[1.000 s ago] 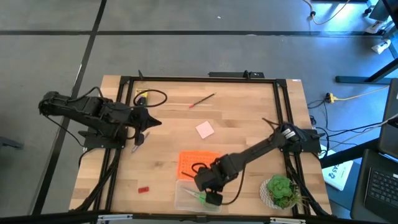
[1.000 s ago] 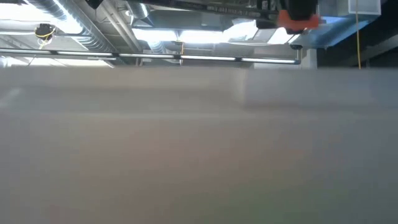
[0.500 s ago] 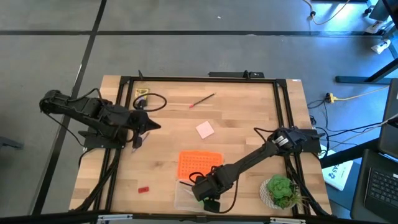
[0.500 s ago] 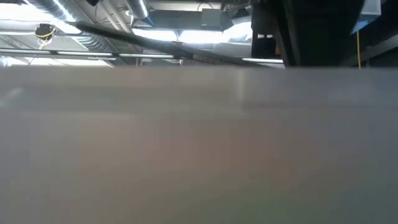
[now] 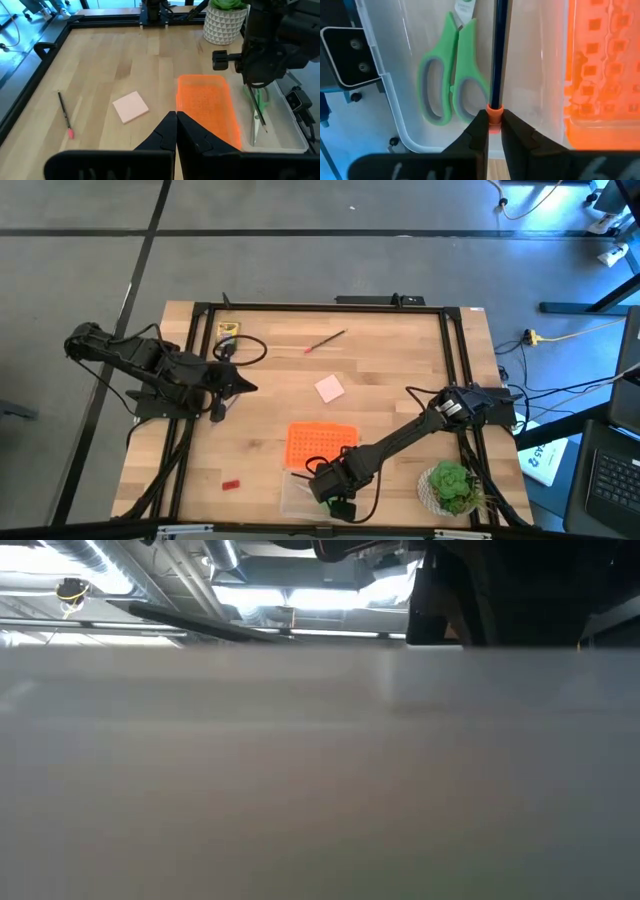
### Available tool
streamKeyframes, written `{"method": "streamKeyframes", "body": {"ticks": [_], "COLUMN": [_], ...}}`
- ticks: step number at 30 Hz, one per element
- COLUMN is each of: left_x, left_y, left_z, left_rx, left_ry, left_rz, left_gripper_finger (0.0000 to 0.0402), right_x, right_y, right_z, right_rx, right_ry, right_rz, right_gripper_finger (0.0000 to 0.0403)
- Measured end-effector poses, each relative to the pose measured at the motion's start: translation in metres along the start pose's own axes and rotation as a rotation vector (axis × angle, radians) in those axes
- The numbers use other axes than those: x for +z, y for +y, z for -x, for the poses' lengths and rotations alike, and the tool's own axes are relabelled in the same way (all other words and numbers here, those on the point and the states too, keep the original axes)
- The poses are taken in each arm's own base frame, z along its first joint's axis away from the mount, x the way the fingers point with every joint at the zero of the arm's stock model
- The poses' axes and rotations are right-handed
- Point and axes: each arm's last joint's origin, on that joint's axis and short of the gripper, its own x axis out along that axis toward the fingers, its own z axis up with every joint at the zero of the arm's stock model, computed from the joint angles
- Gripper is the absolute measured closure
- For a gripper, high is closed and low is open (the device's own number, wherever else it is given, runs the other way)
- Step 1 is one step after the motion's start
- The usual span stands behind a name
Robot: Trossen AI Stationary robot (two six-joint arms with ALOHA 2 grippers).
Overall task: Pack school essentials
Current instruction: Put the dark blue pencil into the orange supply box
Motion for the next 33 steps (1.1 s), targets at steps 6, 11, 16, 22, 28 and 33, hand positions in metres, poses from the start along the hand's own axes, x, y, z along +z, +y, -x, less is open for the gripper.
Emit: {"method": "streamKeyframes", "body": {"ticks": [6, 11, 16, 22, 28, 33], "left_x": [0.0, 0.0, 0.0, 0.0, 0.0, 0.0], "left_y": [0.0, 0.0, 0.0, 0.0, 0.0, 0.0], "left_z": [0.0, 0.0, 0.0, 0.0, 0.0, 0.0], "left_rx": [0.001, 0.001, 0.001, 0.001, 0.001, 0.001], "left_ry": [-0.001, -0.001, -0.001, -0.001, -0.001, -0.001], "left_rz": [-0.006, -0.047, -0.051, -0.051, -0.051, -0.051], "left_gripper_finger": [0.0401, 0.0401, 0.0401, 0.0401, 0.0401, 0.0401], "right_x": [0.002, 0.003, 0.006, 0.006, 0.006, 0.005], "right_y": [-0.003, -0.005, -0.008, -0.008, -0.008, -0.009], "right_z": [-0.008, -0.014, -0.013, -0.013, -0.013, -0.013], "right_rx": [-0.012, -0.008, 0.001, -0.001, -0.001, -0.006], "right_ry": [0.014, 0.034, 0.036, 0.039, 0.04, 0.048], "right_rz": [0.005, 0.01, 0.003, 0.024, 0.028, 0.021], "right_gripper_finger": [0.0363, 0.0363, 0.0363, 0.0363, 0.0363, 0.0363]}}
